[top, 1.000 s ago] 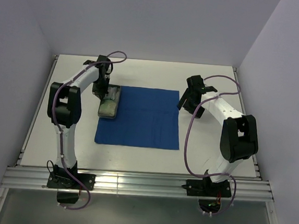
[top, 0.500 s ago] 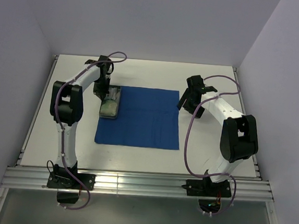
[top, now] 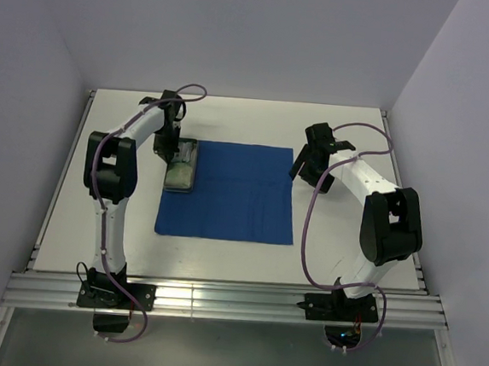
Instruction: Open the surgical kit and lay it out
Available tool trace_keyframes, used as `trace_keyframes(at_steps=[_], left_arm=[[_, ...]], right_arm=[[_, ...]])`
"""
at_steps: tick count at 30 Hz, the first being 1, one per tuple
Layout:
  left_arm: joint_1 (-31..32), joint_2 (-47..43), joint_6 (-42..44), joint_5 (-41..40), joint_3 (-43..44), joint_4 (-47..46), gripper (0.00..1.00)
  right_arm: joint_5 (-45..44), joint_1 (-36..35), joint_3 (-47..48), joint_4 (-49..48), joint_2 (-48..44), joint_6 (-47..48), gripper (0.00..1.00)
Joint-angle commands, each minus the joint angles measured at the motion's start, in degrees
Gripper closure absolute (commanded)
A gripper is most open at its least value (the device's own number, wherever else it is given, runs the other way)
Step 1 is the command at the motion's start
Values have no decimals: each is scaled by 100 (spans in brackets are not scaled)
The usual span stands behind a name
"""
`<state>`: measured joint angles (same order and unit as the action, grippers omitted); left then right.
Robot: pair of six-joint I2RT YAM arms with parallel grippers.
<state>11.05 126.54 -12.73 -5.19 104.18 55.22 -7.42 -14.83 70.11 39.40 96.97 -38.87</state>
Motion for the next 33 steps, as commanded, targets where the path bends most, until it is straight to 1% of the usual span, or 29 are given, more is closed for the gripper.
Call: trace_keyframes(at_steps=[1, 10, 12, 17, 18, 19, 22, 23, 24, 25, 29, 31, 33], left_arm=[[-24, 55, 60, 176, 366, -20, 100], [-41, 99, 78, 167, 401, -73, 99], [-59, 108, 121, 202, 401, -82, 97], [-85, 11, 192, 370, 261, -205, 84], [-85, -15, 192, 370, 252, -213, 81], [-85, -33, 192, 387, 226, -222, 73], [-94, -164, 201, 422, 208, -240, 61], [-94, -208, 192, 431, 208, -231, 50], [-94, -348, 192, 440, 208, -240, 43], [-94, -436, 183, 457, 208, -240, 33], [-94, -1016, 236, 475, 156, -275, 16], [-94, -1473, 262, 475, -141, -432, 1], [-94, -1991, 236, 642, -467, -617, 1]], right_arm=[[3, 42, 109, -108, -11, 55, 18], [21, 42, 109, -116, -11, 73, 18], [48, 42, 109, -125, -11, 73, 18], [92, 33, 100, -152, -29, 90, 18], [83, 42, 91, -152, -38, 90, 18], [92, 42, 91, -152, -38, 90, 18], [118, 33, 100, -152, -55, 90, 17], [118, 42, 100, -143, -73, 99, 18], [118, 42, 117, -134, -82, 99, 18], [127, 42, 126, -125, -99, 99, 17], [101, 42, 214, -55, -231, 160, 18], [92, 33, 258, -46, -301, 187, 18], [83, 33, 267, -64, -441, 257, 17]])
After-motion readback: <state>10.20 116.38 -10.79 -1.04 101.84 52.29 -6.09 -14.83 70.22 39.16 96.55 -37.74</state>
